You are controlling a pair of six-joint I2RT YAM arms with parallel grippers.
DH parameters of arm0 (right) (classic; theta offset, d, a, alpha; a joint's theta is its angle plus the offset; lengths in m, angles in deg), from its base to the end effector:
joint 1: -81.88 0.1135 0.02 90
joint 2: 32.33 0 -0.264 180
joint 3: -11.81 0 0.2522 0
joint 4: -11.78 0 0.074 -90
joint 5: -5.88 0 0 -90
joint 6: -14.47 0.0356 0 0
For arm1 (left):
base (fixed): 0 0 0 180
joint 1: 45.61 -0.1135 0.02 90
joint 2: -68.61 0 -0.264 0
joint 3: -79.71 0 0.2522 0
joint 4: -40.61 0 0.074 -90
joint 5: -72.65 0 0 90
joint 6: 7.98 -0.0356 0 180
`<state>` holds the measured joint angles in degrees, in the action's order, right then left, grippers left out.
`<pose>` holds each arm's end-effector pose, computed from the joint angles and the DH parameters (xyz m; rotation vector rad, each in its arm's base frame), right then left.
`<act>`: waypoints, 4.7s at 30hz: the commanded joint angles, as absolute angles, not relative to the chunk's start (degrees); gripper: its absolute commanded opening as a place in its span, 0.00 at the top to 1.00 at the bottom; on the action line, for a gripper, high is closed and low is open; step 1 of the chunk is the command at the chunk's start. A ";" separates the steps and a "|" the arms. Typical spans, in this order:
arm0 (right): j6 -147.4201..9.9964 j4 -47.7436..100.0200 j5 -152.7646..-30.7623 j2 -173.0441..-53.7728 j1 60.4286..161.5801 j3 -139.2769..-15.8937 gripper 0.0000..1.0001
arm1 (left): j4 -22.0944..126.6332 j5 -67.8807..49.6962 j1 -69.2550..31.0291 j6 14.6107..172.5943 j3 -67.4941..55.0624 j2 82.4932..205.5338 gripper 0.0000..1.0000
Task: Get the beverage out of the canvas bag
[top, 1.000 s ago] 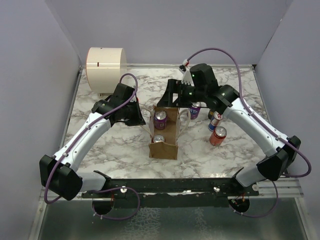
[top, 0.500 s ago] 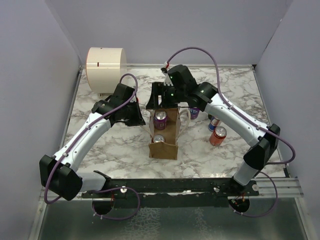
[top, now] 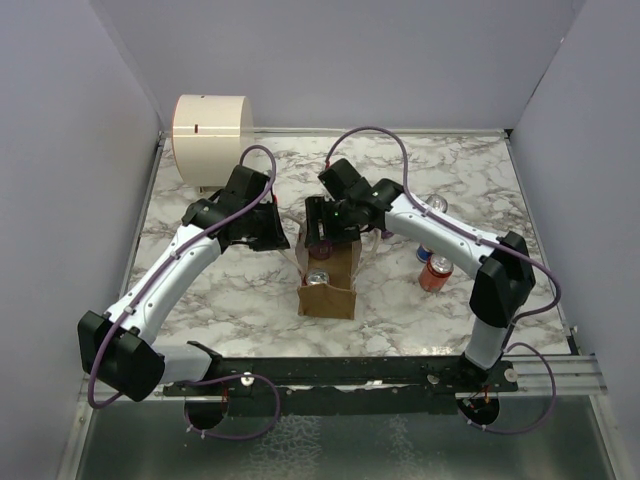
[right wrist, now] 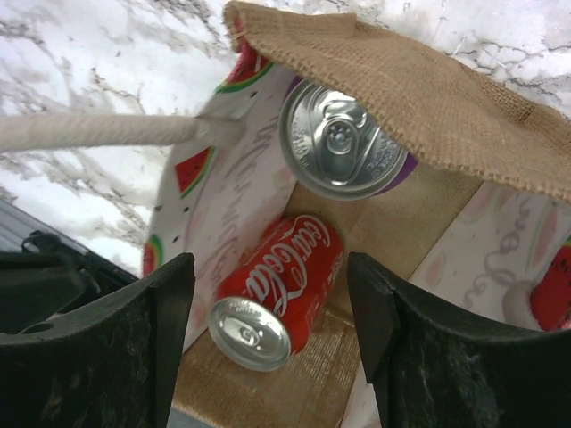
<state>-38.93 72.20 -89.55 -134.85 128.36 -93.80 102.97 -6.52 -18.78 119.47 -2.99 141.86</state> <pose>0.2648 0.2838 0.2927 -0.2707 2.6952 0.6225 0.2276 -0.1226 0.3208 -0.1589 2.6062 -0.6752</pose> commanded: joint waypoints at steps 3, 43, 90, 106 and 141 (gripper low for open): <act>-38.17 71.37 -82.52 -137.68 128.88 -93.57 0.30 | 103.68 -9.20 -19.16 116.77 -7.08 141.32 1.00; -42.41 39.54 -60.78 -141.44 131.01 -79.46 0.07 | 101.62 -2.92 -19.07 115.36 -5.71 142.20 1.00; -70.15 26.68 -85.71 -118.62 131.00 -71.86 0.85 | 100.70 -5.47 -19.11 120.86 -0.35 139.38 1.00; -75.92 46.19 -64.27 -99.74 131.01 -81.19 0.98 | 100.17 -6.01 -19.33 120.09 -2.50 142.70 1.00; -52.40 23.44 -55.39 -99.40 124.29 -41.25 0.98 | 101.82 -6.94 -19.59 119.66 -3.01 142.30 1.00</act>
